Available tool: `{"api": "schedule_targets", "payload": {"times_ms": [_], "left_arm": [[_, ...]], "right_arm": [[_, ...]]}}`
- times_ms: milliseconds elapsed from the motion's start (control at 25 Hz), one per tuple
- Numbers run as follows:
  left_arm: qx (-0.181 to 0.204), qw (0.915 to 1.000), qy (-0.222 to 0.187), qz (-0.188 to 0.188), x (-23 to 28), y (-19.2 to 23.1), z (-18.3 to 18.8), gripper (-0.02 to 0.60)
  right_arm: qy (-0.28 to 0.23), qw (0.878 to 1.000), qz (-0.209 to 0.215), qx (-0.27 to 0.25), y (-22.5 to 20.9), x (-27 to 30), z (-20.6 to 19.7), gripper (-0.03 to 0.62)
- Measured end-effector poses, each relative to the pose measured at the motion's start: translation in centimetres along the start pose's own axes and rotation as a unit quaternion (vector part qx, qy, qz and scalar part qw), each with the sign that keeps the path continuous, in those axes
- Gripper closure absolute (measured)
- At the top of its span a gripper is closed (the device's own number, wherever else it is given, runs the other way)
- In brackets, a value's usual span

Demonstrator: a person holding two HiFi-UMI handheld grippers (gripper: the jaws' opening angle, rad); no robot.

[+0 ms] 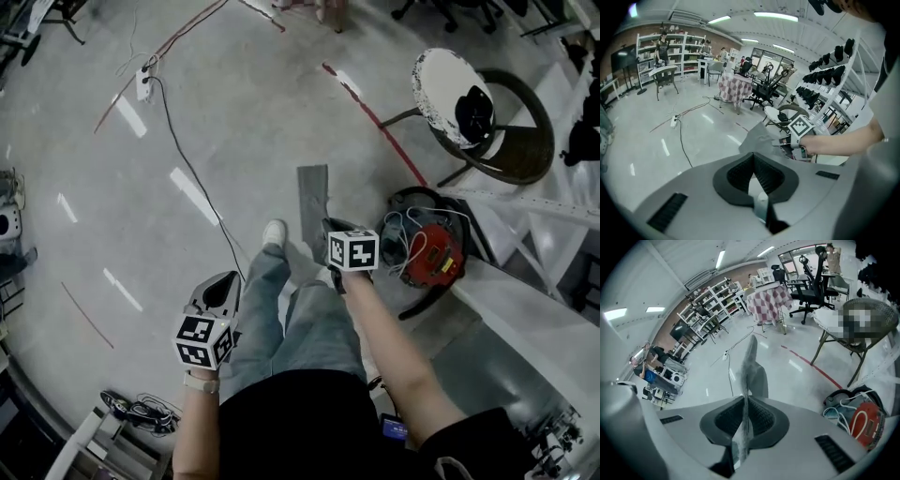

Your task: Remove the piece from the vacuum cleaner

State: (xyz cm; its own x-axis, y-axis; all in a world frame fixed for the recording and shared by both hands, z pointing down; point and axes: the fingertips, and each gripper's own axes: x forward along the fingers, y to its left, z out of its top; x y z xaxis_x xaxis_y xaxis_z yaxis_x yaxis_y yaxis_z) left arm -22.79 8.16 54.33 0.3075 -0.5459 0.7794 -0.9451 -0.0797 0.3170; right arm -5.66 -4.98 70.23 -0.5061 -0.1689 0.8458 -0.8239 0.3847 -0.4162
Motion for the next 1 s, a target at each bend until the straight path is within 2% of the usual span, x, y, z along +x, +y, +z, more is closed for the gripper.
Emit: {"api": "schedule_targets", "payload": {"times_ms": [120,360,480,600,880,1000], "left_arm": [[0.013,0.9995,-0.029,0.006,0.3,0.4,2.5,0.565],[0.021,0.9961,-0.086,-0.006,-0.8,0.2,7.5,0.565],[0.015,0.9934,-0.111,-0.024,-2.4,-0.5,10.3,0.565],[0.018,0.9888,-0.14,-0.051,-4.3,-2.1,13.4,0.565],[0.08,0.9723,-0.209,-0.067,-9.3,-4.4,21.4,0.565],[0.106,0.9648,-0.231,-0.066,-11.3,-5.1,24.2,0.563]], "right_arm": [[-0.013,0.999,0.013,-0.035,1.6,-2.8,3.4,0.548],[-0.045,0.994,0.039,-0.096,6.6,-9.6,8.1,0.548],[-0.064,0.991,0.048,-0.109,9.2,-13.1,9.9,0.548],[-0.09,0.987,0.055,-0.12,11.2,-17.0,11.9,0.548],[-0.164,0.973,0.07,-0.147,14.8,-25.3,16.8,0.548],[-0.204,0.962,0.08,-0.163,16.6,-28.6,18.6,0.548]]}}
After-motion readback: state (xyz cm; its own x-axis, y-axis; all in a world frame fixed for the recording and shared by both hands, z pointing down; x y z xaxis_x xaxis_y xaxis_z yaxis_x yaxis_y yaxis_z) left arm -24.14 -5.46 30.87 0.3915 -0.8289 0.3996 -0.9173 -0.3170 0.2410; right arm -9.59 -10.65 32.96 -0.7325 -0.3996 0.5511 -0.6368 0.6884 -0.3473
